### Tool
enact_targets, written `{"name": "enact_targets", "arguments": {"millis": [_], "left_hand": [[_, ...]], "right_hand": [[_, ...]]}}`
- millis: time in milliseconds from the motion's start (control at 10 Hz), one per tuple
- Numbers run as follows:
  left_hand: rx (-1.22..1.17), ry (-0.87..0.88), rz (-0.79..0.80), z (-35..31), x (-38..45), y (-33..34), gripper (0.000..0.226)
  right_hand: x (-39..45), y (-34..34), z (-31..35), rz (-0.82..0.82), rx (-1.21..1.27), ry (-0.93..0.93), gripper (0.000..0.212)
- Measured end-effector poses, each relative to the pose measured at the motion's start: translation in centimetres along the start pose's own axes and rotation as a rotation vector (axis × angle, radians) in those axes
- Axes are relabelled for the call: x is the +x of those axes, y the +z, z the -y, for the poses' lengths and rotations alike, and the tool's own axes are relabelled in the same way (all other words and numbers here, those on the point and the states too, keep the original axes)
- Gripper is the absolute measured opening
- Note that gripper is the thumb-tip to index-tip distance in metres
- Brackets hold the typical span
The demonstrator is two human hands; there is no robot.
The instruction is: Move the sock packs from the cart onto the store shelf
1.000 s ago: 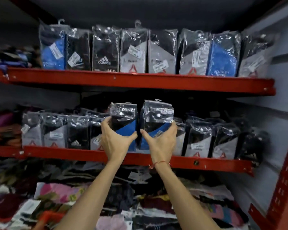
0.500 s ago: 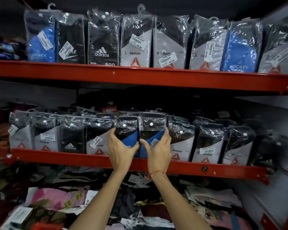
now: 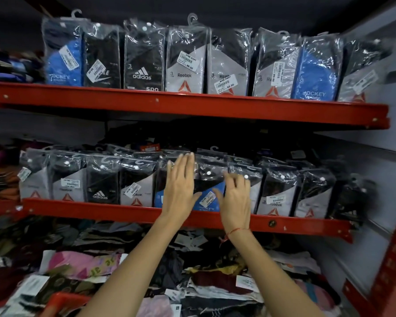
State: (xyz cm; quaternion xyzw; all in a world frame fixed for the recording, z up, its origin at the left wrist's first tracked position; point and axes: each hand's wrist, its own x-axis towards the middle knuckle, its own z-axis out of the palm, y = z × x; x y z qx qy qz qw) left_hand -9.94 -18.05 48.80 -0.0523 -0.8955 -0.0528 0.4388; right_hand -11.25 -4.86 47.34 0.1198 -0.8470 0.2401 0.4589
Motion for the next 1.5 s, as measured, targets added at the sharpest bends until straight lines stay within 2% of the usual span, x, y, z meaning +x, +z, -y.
{"name": "enact_targets", "arguments": {"millis": [100, 200, 300, 500, 700, 800, 1000, 1200, 1300, 1500], "left_hand": [[0.099, 0.11, 0.116, -0.8, 2.0, 0.1, 0.109], [0.133, 0.156, 0.205, -1.9, 2.9, 0.9, 0.112], [0.158, 0.171, 0.261, -2.5, 2.9, 1.9, 0.113], [0.127, 0.132, 0.212, -2.6, 2.3, 3.6, 0.104], [0.1, 0.165, 0.216, -3.4, 2.8, 3.5, 0.117], [0.108, 0.269, 0.177, -5.0, 2.8, 3.8, 0.117], [0.136, 0.318, 0.173, -7.9, 3.7, 5.8, 0.104], [0.192, 0.291, 0.169, -7.7, 3.7, 6.4, 0.114], [0.168, 0.28, 0.158, -7.8, 3.7, 6.6, 0.116], [0.232, 0.271, 0.174, -7.8, 3.9, 5.0, 0.097]], "right_hand": [[2.8, -1.8, -2.6, 0.053, -0.07, -0.138, 0.069], [4.4, -2.4, -5.5, 0.321, -0.255, -0.158, 0.094], [4.3, -1.8, -7.1, 0.398, -0.343, -0.176, 0.096], [3.5, -0.4, -8.0, 0.245, -0.256, -0.193, 0.094], [5.0, -3.3, -9.7, 0.338, -0.282, -0.368, 0.104], [6.1, -6.0, -11.5, 0.323, -0.341, -0.348, 0.11], [6.0, -7.1, -15.5, 0.493, -0.397, -0.193, 0.114], [5.4, -6.8, -15.7, 0.405, -0.284, -0.172, 0.103], [5.1, -6.8, -15.8, 0.436, -0.305, -0.18, 0.104], [5.6, -6.8, -14.6, 0.448, -0.464, -0.27, 0.105]]}}
